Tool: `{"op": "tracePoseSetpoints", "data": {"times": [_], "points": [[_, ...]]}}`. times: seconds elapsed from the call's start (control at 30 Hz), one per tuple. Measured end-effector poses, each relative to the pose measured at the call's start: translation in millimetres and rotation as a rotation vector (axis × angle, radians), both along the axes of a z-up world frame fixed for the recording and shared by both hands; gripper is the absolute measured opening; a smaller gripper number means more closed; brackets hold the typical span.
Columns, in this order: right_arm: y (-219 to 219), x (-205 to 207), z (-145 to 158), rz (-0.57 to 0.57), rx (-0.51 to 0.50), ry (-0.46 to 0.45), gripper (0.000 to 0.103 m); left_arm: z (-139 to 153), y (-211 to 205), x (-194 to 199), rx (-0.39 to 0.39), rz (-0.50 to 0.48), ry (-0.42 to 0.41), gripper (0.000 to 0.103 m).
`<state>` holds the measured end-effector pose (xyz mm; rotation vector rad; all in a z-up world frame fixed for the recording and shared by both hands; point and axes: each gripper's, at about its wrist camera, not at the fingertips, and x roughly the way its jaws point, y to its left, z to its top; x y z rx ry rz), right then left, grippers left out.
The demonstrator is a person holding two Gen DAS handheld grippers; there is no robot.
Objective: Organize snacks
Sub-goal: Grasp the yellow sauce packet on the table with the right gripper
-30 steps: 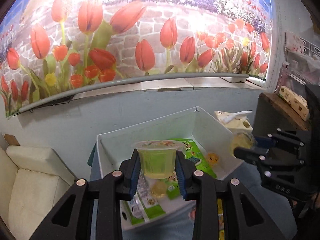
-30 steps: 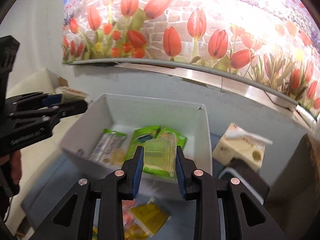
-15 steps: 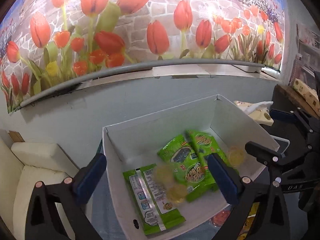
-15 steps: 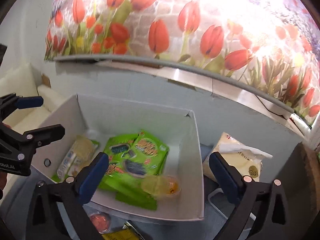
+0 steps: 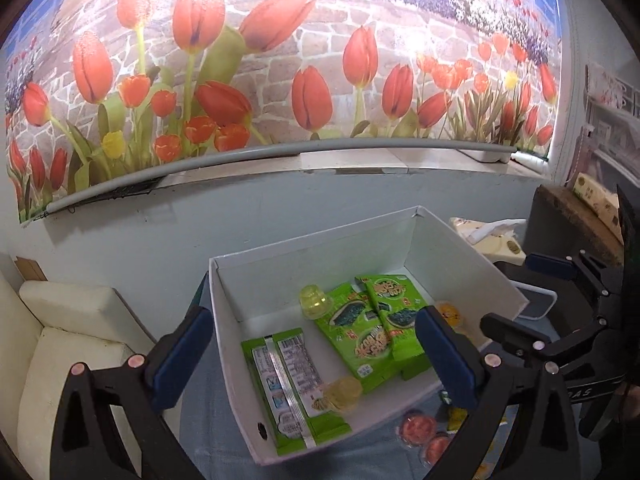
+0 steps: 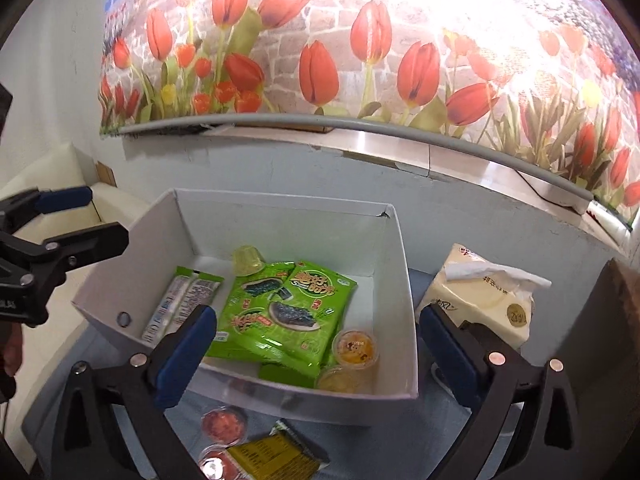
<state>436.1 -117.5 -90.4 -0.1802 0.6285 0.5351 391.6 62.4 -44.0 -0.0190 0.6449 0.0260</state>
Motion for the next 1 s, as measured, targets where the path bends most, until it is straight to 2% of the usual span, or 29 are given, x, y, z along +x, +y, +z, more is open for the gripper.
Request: {"op": "tracePoseSetpoints", "data": {"times": [0.1,0.17,0.4,0.53,0.63,0.83,0.93,1.0], "points": [[-21,-19,3,-0.003,0.075,-0.011,0.103,3,-2,-18,-0.018,-0.009,-0.009,0.103],[-37,-32,-3,-0.013,0.097,0.023,0.103,4,-7,-36,-0.018,-0.017,-0.022,0.103],[-60,-62,-49,-0.038,0.023,0.107,0.103,-17,-32,-93,-0.041,-0.066,-0.014,0.103],[-49,-65,-77,-0.032,0.019,0.202,0.103,-36,-46,-121,-0.061,-0.083,0.011,0.103],[-36,-62,-88,-0.037,0.011,0.204,0.103,-50,-51,-133,-0.099,-0.1,0.039,0.103],[-16,-34,-112,-0.071,0.028,0.278,0.103,-69,-44,-144,-0.101,-0.091,0.078,0.103],[-7,-28,-120,-0.082,-0.005,0.284,0.103,-72,-37,-145,-0.107,-0.078,0.081,0.103],[-5,-25,-124,-0.079,0.011,0.296,0.103,-73,-34,-142,-0.113,-0.077,0.083,0.103]]}}
